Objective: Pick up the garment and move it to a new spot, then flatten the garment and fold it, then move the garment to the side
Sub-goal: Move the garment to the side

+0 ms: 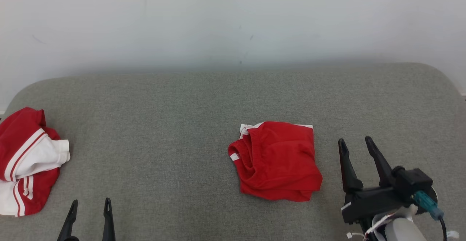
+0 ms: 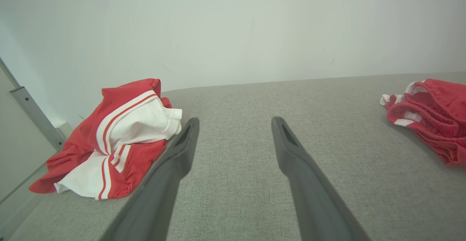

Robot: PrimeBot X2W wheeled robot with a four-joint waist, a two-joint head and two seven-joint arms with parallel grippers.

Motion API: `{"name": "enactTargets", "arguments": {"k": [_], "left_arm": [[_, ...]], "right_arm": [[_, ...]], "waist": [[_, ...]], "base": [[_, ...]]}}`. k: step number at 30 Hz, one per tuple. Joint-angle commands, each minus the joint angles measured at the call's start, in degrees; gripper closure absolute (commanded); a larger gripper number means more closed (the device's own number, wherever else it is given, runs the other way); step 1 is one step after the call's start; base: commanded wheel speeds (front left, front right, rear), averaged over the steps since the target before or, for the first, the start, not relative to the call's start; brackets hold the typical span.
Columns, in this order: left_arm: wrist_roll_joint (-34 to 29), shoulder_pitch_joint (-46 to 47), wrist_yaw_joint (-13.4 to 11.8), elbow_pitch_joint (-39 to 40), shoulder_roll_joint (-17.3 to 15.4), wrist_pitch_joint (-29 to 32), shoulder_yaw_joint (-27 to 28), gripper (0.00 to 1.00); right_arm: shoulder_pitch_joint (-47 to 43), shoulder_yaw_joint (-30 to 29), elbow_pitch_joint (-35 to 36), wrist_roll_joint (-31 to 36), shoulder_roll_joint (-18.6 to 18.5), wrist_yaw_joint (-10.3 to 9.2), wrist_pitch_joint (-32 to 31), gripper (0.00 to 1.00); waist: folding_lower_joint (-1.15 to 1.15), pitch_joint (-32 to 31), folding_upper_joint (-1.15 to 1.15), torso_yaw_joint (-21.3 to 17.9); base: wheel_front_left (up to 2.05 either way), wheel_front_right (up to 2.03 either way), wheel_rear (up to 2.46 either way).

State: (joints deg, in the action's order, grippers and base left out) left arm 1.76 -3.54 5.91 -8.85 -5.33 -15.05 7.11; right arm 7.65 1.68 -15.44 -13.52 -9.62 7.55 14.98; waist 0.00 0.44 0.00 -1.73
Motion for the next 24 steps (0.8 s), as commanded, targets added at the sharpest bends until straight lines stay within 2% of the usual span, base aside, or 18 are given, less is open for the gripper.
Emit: {"name": "enactTargets", "arguments": {"k": [1, 12, 24], "left_arm": [[0.1, 0.2, 0.0, 0.0, 0.2, -0.2, -0.2, 0.0], [0.4, 2.7, 0.3, 0.0, 0.9, -0.2, -2.1, 0.0], [0.5, 4.6, 0.4, -0.4, 1.1, -0.2, -2.2, 0.0]], "right_arm": [[2.0, 0.3, -0.7, 0.3, -0.4, -0.15, 0.3, 0.0], [16.0, 1.0, -17.8, 1.6, -0.9, -0.15, -5.8, 0.0], [23.0, 1.4, -37.3, 1.7, 1.1, -0.15, -5.6, 0.0]], "waist": [[0.0, 0.2, 0.0, 0.4], [0.0, 3.7, 0.0, 3.8], [0.0, 6.3, 0.0, 4.9]], "base": [[0.0, 0.0, 0.0], [0.0, 0.0, 0.0], [0.0, 0.0, 0.0]]}}
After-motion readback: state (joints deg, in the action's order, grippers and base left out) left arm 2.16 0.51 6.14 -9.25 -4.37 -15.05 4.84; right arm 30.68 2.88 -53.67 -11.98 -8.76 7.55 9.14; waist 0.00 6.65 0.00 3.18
